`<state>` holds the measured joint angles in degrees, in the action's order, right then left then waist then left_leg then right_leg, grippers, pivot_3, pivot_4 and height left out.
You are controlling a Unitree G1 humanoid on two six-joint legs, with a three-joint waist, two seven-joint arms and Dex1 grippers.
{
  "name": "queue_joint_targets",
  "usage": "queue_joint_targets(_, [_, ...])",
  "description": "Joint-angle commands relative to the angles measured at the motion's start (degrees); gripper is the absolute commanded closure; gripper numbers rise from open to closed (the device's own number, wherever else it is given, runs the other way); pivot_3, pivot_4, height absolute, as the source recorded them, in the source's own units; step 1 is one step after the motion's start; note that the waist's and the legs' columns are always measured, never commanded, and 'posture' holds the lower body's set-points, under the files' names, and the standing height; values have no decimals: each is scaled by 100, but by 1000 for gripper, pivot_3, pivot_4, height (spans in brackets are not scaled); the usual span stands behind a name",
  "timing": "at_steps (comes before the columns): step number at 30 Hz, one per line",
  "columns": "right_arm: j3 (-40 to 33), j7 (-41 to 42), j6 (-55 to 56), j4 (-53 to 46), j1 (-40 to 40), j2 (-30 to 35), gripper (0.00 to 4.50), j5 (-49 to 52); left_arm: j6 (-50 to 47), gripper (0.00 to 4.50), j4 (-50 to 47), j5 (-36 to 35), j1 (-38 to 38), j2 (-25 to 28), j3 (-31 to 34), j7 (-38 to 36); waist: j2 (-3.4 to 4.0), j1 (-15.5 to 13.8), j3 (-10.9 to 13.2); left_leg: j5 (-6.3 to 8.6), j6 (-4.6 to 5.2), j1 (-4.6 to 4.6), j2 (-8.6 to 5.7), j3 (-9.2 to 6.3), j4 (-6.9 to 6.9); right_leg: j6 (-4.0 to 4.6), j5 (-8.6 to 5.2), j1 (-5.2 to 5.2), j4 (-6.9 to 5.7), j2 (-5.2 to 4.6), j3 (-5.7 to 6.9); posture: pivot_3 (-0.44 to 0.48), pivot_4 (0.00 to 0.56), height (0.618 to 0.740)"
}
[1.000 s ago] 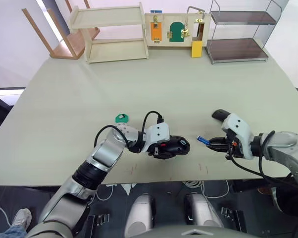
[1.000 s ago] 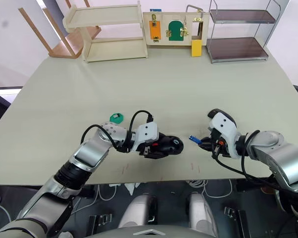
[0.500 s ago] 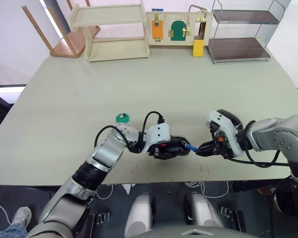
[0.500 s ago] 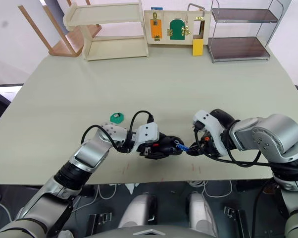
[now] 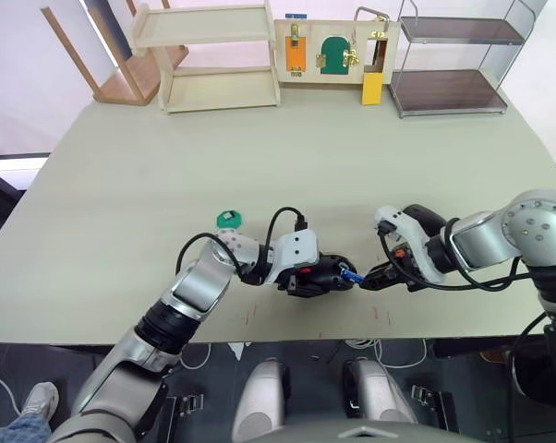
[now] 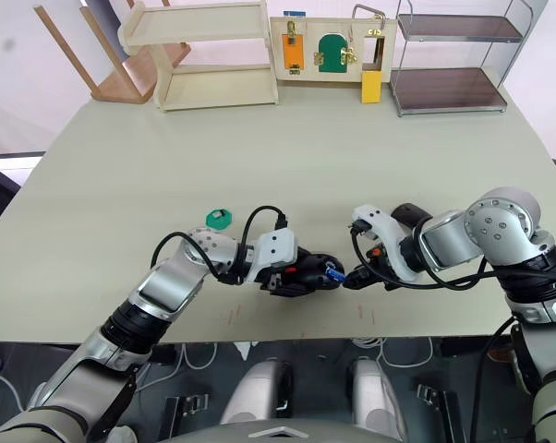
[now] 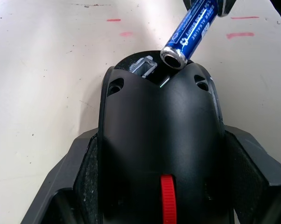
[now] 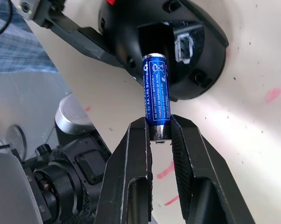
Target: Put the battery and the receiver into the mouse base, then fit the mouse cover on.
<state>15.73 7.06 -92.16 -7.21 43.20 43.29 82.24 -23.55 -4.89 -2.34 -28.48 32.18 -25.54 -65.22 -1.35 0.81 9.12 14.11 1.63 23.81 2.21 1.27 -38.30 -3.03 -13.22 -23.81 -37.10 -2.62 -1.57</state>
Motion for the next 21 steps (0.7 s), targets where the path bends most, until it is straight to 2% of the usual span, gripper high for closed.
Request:
queue_joint_targets(1, [112,-640,-34,164,178,-25,4392,637,-71,1591,78,128,37,16,-191,-34,0,1,0,0,0,0,0,0,0,0,0,0,0,0,0,0,150,740])
queue_joint_targets(6, [242,-1435,80,519,312,-192,4392,1410,-71,1591,62,128,63,29,-193,-37,0,1,0,0,0,0,0,-1,0,0,0,1,0,0,1,0,150,740])
queue_joint_targets(14, [934,-2774,935,689,448,7,4392,2899,-68,1591,72,136,63,4,-206,-16,0,5,0,1,1,2,1,-2,1,-6,4,2,4,0,2,0,150,740])
queue_joint_targets(21, [1135,-3001,1269,576,446,27,4392,3076,-83,1591,49,143,75,-13,-226,-3,1,4,-1,1,2,2,2,-2,1,-3,2,2,6,0,2,0,150,740])
